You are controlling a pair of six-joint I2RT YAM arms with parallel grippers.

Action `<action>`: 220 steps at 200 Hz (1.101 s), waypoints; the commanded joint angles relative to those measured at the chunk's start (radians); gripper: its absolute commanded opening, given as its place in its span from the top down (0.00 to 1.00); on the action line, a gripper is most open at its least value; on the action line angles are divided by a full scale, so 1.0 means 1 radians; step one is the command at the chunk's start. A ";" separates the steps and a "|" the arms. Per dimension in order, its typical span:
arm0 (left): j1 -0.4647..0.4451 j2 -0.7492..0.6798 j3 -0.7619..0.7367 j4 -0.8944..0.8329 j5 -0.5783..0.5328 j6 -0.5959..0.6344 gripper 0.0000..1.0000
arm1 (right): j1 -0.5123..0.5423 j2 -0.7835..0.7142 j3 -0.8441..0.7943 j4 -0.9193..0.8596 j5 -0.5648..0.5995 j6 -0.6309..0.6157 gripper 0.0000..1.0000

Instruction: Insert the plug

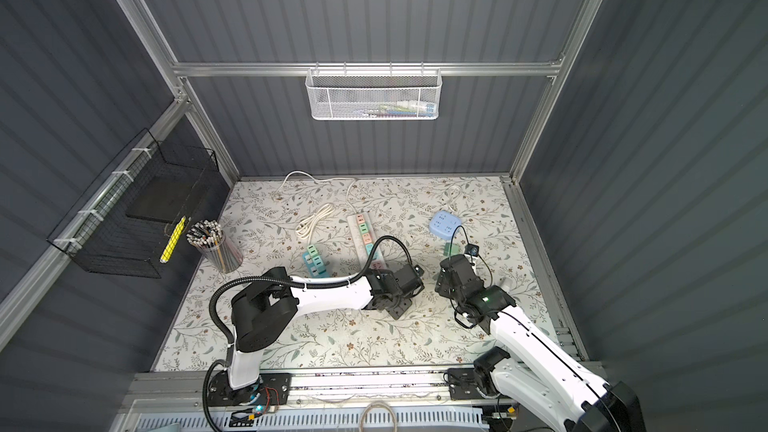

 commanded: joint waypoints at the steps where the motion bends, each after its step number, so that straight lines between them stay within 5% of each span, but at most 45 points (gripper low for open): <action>1: 0.001 -0.074 -0.047 0.062 0.000 0.024 0.68 | -0.004 -0.014 0.008 -0.030 -0.015 -0.012 0.25; 62: -0.001 -0.456 -0.482 0.647 -0.029 0.061 0.74 | -0.001 -0.110 0.046 0.004 -0.116 -0.071 0.30; 107: -0.001 -0.649 -0.791 1.061 -0.166 0.135 0.75 | 0.010 -0.111 0.065 0.149 -0.335 -0.104 0.41; 153: 0.001 -0.714 -0.866 1.134 -0.227 0.159 0.75 | 0.112 0.021 0.134 0.355 -0.497 -0.140 0.53; 220: 0.002 -0.743 -0.872 1.101 -0.212 0.141 0.76 | 0.193 0.157 0.186 0.501 -0.659 -0.149 0.51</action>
